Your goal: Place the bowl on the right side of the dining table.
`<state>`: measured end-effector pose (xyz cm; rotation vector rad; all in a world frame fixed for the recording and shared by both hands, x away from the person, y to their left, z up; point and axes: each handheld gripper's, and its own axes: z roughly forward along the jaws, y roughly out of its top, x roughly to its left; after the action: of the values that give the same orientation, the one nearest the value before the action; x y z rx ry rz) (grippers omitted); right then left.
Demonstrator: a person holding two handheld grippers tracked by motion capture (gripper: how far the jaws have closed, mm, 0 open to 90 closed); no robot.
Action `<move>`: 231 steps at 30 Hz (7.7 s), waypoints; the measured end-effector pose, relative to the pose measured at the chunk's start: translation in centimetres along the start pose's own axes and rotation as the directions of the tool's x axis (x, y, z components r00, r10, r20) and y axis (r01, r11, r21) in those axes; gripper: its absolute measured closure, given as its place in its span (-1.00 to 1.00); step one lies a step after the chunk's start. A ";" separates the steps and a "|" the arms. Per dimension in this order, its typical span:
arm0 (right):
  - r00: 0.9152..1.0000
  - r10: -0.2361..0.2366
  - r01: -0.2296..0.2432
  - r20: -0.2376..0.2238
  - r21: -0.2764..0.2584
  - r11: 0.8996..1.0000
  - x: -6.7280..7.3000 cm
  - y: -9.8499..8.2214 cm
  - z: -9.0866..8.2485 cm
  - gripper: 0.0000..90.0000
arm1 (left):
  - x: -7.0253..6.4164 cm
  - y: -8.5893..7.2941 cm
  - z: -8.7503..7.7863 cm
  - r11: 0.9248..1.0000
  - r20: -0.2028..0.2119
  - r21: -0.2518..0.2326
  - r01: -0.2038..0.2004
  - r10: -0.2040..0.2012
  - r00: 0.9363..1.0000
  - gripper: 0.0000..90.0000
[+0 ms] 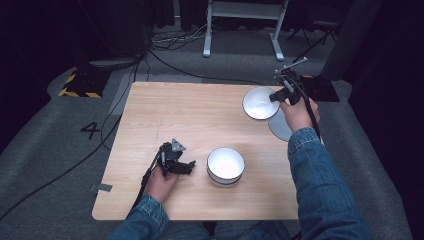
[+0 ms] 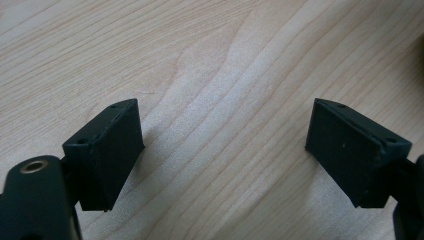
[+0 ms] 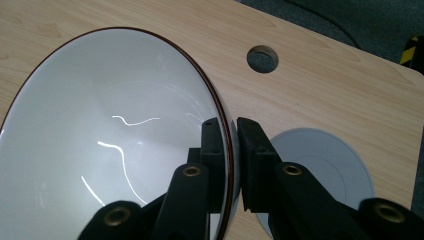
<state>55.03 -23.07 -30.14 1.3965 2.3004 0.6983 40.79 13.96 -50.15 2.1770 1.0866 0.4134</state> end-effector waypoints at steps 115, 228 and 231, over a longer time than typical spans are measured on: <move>0.906 0.322 -0.382 0.273 0.202 0.902 -12.4 -6.0 10.1 0.84 | 0.1 0.0 0.0 1.000 -0.004 0.002 -0.008 0.008 1.000 -0.67; 0.959 -0.167 0.126 -0.229 -0.184 0.975 4.1 -14.8 -4.7 0.23 | -0.1 0.1 0.1 1.000 -0.011 0.002 0.012 -0.012 1.000 -0.67; 0.956 -0.158 0.113 -0.246 -0.185 0.976 4.5 -15.7 -4.0 0.24 | -0.1 0.1 0.1 1.000 -0.007 0.003 0.010 -0.010 1.000 -0.67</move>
<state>39.67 -26.08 -36.21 1.1138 2.4372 1.0604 40.86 13.80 -50.13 2.1740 1.1022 0.4159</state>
